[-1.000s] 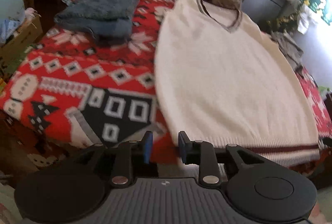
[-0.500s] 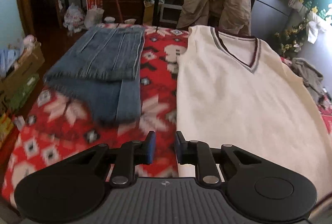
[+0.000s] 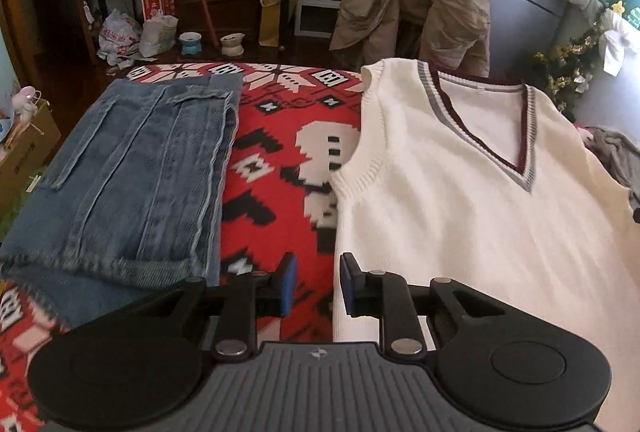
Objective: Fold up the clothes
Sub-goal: 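Smooth the sweater's body with both grippers and open them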
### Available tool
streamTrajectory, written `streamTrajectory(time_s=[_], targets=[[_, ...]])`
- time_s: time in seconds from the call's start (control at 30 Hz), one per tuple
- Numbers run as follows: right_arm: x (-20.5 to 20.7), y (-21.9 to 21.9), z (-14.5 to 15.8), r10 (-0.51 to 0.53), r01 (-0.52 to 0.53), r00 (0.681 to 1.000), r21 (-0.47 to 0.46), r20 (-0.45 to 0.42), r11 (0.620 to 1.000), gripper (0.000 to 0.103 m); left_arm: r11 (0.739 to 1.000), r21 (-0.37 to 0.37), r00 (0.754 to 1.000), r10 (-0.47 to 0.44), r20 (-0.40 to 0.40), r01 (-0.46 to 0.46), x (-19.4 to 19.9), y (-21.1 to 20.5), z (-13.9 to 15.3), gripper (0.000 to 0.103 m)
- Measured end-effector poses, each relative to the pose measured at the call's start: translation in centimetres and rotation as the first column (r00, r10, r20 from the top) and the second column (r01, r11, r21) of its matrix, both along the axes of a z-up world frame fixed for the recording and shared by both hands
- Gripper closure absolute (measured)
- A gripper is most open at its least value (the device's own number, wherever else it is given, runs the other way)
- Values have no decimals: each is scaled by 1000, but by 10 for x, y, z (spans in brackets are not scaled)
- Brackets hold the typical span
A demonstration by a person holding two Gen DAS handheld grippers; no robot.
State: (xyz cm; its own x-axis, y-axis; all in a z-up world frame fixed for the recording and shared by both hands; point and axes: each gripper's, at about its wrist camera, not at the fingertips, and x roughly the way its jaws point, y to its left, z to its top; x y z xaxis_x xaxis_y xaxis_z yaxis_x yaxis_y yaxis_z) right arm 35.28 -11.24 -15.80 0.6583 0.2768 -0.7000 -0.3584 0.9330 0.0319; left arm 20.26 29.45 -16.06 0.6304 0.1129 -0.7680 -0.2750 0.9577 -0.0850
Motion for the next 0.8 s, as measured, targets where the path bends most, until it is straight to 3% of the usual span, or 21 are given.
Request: streamTrajectory(time_s=[0.07, 0.13, 0.27, 0.47, 0.53, 0.57, 0.6, 0.73, 0.8], targets=[[14, 6, -6, 5, -6, 1000, -14, -12, 1000, 83, 1000, 11, 1000, -17, 0, 17, 8, 0, -1, 80], [24, 9, -12, 4, -5, 1000, -26, -26, 1000, 96, 999, 20, 1000, -28, 1, 28, 13, 0, -1, 80], [28, 4, -16, -30, 30, 1000, -62, -4, 998, 98, 999, 14, 999, -41, 13, 41, 22, 5, -1, 79], [34, -8, -30, -75, 73, 996, -51, -37, 996, 98, 995, -80, 998, -58, -5, 58, 44, 16, -11, 80], [34, -6, -31, -79, 77, 996, -56, -33, 995, 98, 994, -97, 998, -58, -1, 58, 49, 17, -15, 85], [34, -6, -31, -81, 80, 996, -54, -32, 995, 98, 993, -105, 998, -62, 7, 62, 51, 17, -15, 98], [34, -6, -31, -84, 82, 996, -51, -32, 995, 98, 993, -100, 998, -62, 19, 64, 51, 16, -14, 98], [32, -7, -28, -72, 71, 997, -54, -21, 996, 98, 989, 117, 993, -98, 67, 90, 40, -5, -6, 98], [34, -8, -29, -72, 70, 997, -55, -24, 996, 98, 988, 124, 994, -101, 49, 94, 40, -4, -12, 98]])
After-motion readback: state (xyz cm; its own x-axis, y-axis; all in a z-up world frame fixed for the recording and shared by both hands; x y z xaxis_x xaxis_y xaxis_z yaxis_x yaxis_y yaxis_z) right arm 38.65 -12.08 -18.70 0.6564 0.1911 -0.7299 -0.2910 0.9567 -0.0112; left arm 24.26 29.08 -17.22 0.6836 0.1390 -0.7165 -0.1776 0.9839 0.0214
